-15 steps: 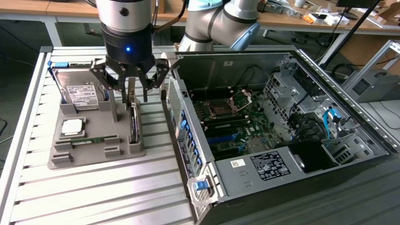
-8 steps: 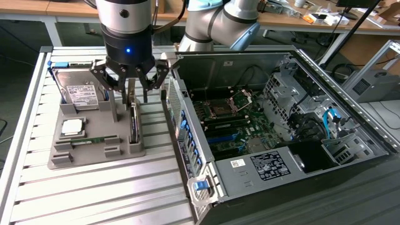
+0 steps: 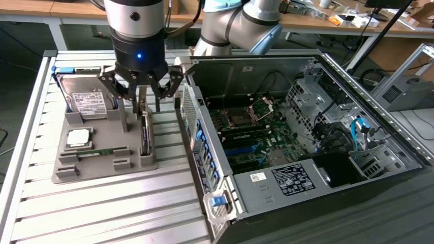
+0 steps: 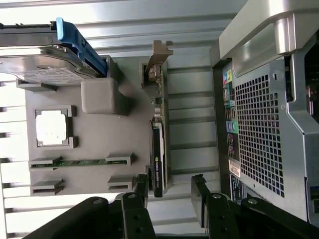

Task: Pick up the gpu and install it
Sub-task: 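Pick up the gpu and move the gpu toward the slot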

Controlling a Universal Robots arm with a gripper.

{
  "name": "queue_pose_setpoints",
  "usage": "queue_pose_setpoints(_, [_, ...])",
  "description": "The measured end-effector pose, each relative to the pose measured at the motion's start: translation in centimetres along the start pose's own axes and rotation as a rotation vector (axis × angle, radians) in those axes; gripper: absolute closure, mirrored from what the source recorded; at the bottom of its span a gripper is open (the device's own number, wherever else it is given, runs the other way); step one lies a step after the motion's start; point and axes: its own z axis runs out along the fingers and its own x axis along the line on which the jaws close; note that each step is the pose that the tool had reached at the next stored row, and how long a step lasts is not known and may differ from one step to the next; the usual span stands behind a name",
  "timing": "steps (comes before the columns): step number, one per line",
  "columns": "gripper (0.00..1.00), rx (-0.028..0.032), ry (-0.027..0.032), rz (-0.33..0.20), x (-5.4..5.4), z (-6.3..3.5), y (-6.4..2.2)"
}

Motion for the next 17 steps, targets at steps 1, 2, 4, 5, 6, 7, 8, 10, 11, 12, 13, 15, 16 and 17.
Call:
queue_pose_setpoints(1, [0.52, 0.0, 0.0, 0.0, 0.0, 0.03, 0.0])
queue_pose_setpoints(2, [0.52, 0.0, 0.0, 0.0, 0.0, 0.06, 0.0])
queue_pose_setpoints(4, [0.52, 0.0, 0.0, 0.0, 0.0, 0.12, -0.01])
queue_pose_setpoints(5, [0.52, 0.0, 0.0, 0.0, 0.0, 0.14, -0.01])
queue_pose_setpoints(6, [0.52, 0.0, 0.0, 0.0, 0.0, 0.17, -0.01])
queue_pose_setpoints(7, [0.52, 0.0, 0.0, 0.0, 0.0, 0.2, -0.01])
queue_pose_setpoints(8, [0.52, -0.0001, -0.0001, 0.0, 0.0, 0.23, -0.01])
queue_pose_setpoints(10, [0.52, -0.0001, -0.0001, 0.0, 0.1, 0.29, -0.02])
queue_pose_setpoints(11, [0.52, -0.0001, -0.0001, 0.0, 0.2, 0.34, -0.03])
queue_pose_setpoints(12, [0.52, -0.0001, -0.0001, 0.0, 0.5, 0.46, -0.06])
queue_pose_setpoints(13, [0.52, -0.0001, 0.0, 0.0, 0.6, 0.57, -0.07])
queue_pose_setpoints(15, [0.52, 0.0, 0.0, 0.0, 0.6, 1.14, -0.09])
queue_pose_setpoints(16, [0.52, 0.0001, 0.0, 0.0, 0.6, 1.32, -0.1])
queue_pose_setpoints(17, [0.52, -0.0001, -0.0001, 0.0, 0.6, 1.41, -0.11])
